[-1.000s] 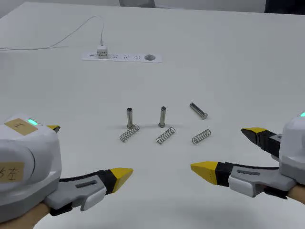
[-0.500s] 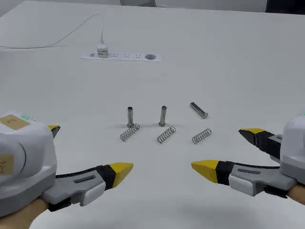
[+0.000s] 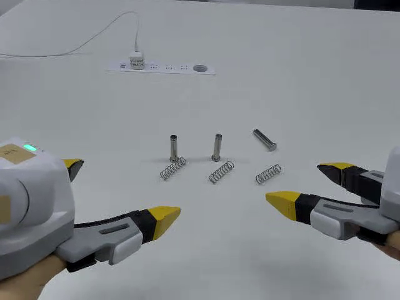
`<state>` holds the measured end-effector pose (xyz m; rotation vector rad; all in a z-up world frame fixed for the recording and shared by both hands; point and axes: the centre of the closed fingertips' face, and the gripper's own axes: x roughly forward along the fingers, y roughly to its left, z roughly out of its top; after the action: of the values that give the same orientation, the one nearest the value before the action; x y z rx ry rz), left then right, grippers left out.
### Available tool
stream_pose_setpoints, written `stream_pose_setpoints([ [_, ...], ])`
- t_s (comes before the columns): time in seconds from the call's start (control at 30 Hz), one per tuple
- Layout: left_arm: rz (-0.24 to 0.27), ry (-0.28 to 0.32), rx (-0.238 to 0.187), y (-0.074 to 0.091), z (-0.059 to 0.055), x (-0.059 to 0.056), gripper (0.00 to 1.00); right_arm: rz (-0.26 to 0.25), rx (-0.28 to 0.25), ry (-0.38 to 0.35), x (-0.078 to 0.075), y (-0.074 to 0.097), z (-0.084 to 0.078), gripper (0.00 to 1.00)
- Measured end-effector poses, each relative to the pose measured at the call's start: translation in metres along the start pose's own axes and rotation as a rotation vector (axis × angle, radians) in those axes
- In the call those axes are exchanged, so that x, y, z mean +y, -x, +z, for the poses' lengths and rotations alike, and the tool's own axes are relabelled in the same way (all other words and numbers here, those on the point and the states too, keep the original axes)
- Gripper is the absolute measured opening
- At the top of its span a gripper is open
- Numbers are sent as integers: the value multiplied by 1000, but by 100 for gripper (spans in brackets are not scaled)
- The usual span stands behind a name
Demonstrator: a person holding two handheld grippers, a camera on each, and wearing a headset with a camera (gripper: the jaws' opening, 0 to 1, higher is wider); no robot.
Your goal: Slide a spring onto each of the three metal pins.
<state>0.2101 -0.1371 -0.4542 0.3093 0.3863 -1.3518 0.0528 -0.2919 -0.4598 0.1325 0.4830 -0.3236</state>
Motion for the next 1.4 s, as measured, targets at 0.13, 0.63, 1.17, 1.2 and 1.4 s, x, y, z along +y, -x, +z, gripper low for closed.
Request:
stream_pose_setpoints([
  [0.13,-6,3,-2,0,1,-1,97,-12,15,5,-8,-2,3,61],
  [0.63,-32,2,-8,-2,2,-8,98,-23,34,14,-32,-18,26,50],
  [1.17,-55,2,-10,-4,3,-14,98,5,55,54,-48,-54,50,43],
  [1.2,-55,1,-7,-4,2,-14,98,7,60,59,-49,-57,50,43],
  [1.4,-58,10,-9,-5,2,-14,98,19,78,66,-53,-73,51,40],
])
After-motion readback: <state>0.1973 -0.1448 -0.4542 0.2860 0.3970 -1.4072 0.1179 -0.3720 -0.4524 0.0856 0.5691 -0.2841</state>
